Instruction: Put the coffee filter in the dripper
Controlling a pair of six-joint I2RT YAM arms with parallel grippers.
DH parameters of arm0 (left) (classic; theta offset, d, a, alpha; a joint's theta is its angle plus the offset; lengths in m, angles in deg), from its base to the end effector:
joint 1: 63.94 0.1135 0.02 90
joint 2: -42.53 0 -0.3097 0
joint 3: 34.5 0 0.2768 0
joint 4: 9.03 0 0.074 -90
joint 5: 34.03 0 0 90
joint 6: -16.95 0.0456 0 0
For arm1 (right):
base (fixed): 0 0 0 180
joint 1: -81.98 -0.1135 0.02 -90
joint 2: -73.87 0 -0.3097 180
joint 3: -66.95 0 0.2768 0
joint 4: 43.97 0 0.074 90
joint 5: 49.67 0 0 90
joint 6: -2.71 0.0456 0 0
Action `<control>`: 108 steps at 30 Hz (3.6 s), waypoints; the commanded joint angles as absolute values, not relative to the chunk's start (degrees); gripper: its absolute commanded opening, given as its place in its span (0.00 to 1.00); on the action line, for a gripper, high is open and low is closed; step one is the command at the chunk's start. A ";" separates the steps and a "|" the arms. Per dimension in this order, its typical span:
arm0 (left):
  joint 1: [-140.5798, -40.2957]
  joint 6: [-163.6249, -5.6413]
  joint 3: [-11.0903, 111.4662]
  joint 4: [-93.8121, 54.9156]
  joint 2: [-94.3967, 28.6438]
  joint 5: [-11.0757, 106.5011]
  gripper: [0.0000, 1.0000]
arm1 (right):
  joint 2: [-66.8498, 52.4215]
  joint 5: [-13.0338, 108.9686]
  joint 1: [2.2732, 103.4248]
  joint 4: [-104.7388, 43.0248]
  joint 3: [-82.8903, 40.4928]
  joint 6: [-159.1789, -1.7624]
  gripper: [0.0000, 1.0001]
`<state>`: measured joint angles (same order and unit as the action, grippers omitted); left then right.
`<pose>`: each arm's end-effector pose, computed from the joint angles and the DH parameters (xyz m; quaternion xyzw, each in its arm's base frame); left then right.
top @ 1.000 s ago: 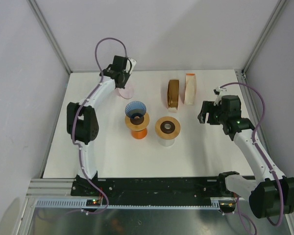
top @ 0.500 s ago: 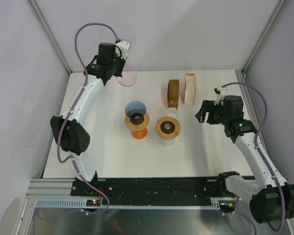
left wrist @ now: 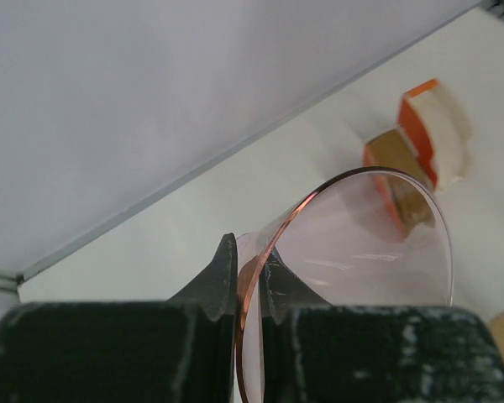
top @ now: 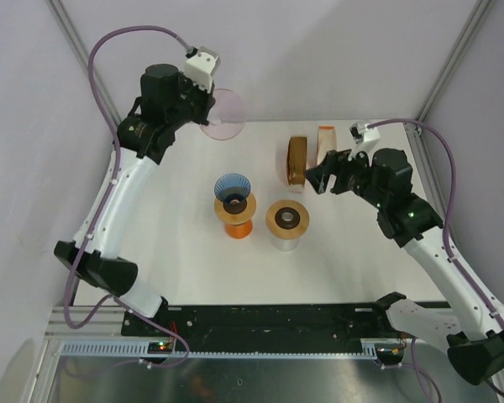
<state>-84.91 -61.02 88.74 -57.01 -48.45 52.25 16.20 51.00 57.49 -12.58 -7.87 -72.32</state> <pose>0.3485 -0.1368 0.5385 0.2451 0.7584 -0.0728 0.5996 0.2095 0.1047 0.4276 -0.1221 0.7784 0.2755 0.5507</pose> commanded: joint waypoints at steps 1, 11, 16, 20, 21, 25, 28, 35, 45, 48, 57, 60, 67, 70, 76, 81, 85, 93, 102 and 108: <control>-90.29 -61.22 87.64 -55.39 -41.10 49.83 0.00 | 18.14 45.40 50.23 -21.19 -12.96 -69.36 0.77; -100.53 -61.59 85.20 -58.62 -40.08 48.44 0.00 | 16.30 21.75 31.87 -24.55 -19.14 -76.26 0.77; -104.78 -61.27 83.87 -59.48 -41.11 48.48 0.00 | 14.82 19.87 29.74 -23.97 -21.03 -76.77 0.76; -106.10 -61.76 83.25 -59.60 -41.20 47.68 0.00 | 13.61 17.09 29.45 -22.07 -21.70 -77.27 0.75; -106.33 -61.87 83.15 -59.60 -41.17 47.26 0.00 | 13.15 15.79 29.48 -21.36 -22.00 -77.49 0.74; -106.94 -62.31 82.53 -59.63 -40.93 45.61 0.00 | 10.89 13.30 29.53 -18.38 -23.09 -78.10 0.67; -107.13 -62.45 82.30 -59.62 -41.03 45.19 0.00 | 9.39 13.26 29.52 -16.42 -23.86 -78.38 0.60; -107.27 -63.19 81.62 -59.66 -41.34 43.71 0.00 | 6.20 13.03 29.65 -12.74 -25.84 -79.25 0.40; -107.43 -63.61 80.62 -59.66 -43.06 47.00 0.05 | 4.15 13.77 31.19 -5.63 -28.64 -79.15 0.01; -107.41 -63.80 80.40 -59.64 -43.39 47.43 0.23 | 4.43 17.44 33.78 -2.49 -28.72 -77.88 0.00; -107.36 -63.99 81.21 -59.66 -44.04 47.63 0.61 | 4.06 27.43 41.34 6.12 -28.53 -75.93 0.00; -107.37 -63.88 81.85 -59.70 -43.81 47.20 0.70 | 4.19 29.69 43.07 7.39 -28.45 -75.93 0.00; -107.01 -63.40 82.28 -59.56 -41.63 49.68 0.80 | 1.55 42.23 48.22 15.71 -33.43 -76.78 0.00; -106.59 -64.00 82.28 -59.60 -40.77 49.22 0.81 | -0.82 47.63 48.41 20.30 -36.63 -77.88 0.00; -106.41 -65.92 77.98 -59.66 -40.31 44.85 0.79 | -4.42 54.06 48.57 21.27 -36.24 -78.44 0.00; -106.44 -67.15 74.15 -59.70 -40.73 42.45 0.70 | -6.19 54.29 48.88 21.04 -36.01 -78.66 0.00; -106.40 -67.36 71.17 -59.67 -40.96 41.21 0.62 | -7.57 55.33 49.36 21.40 -35.70 -79.29 0.00; -106.40 -67.62 67.91 -59.68 -42.86 39.05 0.45 | -9.27 56.67 50.89 20.88 -33.45 -80.10 0.00; -106.43 -68.08 65.61 -59.68 -44.21 37.02 0.32 | -10.45 57.82 51.90 20.37 -32.24 -80.92 0.00; -106.41 -68.41 63.73 -59.66 -44.59 34.84 0.21 | -11.29 57.73 52.05 19.37 -32.38 -81.12 0.00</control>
<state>-106.33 -67.40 64.69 -59.51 -44.23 38.41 -10.12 57.74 51.85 20.84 -32.59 -79.82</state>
